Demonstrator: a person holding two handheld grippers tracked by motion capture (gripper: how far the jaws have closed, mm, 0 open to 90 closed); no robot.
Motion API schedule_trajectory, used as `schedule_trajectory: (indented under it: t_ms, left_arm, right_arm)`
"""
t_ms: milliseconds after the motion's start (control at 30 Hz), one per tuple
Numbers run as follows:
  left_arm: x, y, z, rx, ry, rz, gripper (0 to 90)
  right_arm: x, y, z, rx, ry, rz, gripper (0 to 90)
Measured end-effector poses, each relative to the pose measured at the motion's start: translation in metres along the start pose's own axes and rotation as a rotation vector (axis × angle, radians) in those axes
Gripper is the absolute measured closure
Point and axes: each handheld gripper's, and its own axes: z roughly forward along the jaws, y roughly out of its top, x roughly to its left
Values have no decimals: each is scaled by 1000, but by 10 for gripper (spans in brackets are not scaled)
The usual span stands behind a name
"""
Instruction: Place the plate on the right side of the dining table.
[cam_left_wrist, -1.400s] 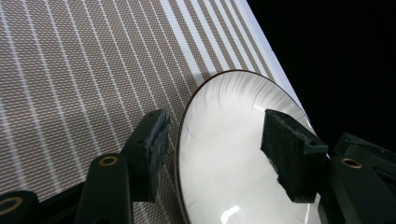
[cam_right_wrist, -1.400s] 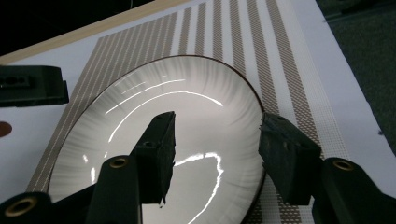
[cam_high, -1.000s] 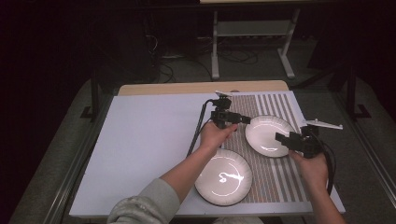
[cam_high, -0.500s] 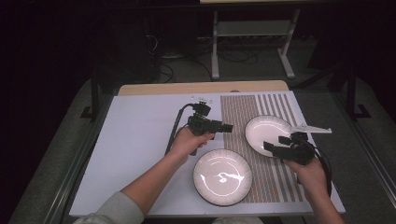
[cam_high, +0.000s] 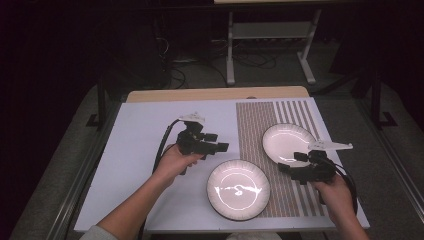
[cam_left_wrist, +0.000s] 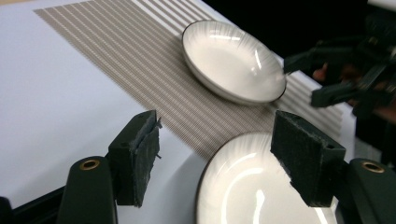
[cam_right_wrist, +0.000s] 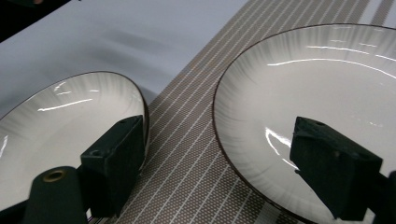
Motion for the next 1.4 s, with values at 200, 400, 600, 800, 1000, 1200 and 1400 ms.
schedule_trajectory:
  t_ms: [200, 400, 600, 800, 1000, 1200, 1400]
  left_arm:
    - [7, -19, -16, -48, -6, -19, 319]
    - [10, -34, -33, -74, 14, 5, 318]
    - [8, -46, -55, -97, -2, 71, 274]
    - [7, -61, -75, -119, 27, 110, 271]
    - [10, -73, -95, -152, 68, 127, 265]
    - [14, -84, -113, -190, 96, 149, 253]
    - [18, -94, -132, -210, 121, 170, 236]
  right_arm:
    - [4, -2, -3, -15, 41, -56, 177]
    - [4, -3, -4, -32, 86, -98, 195]
    - [4, -3, -3, -68, 104, -163, 217]
    - [7, -1, -4, -98, 122, -225, 217]
    - [7, 0, 0, -122, 151, -240, 217]
    - [3, 0, 2, -142, 169, -239, 217]
    - [0, 0, 1, -173, 180, -246, 221]
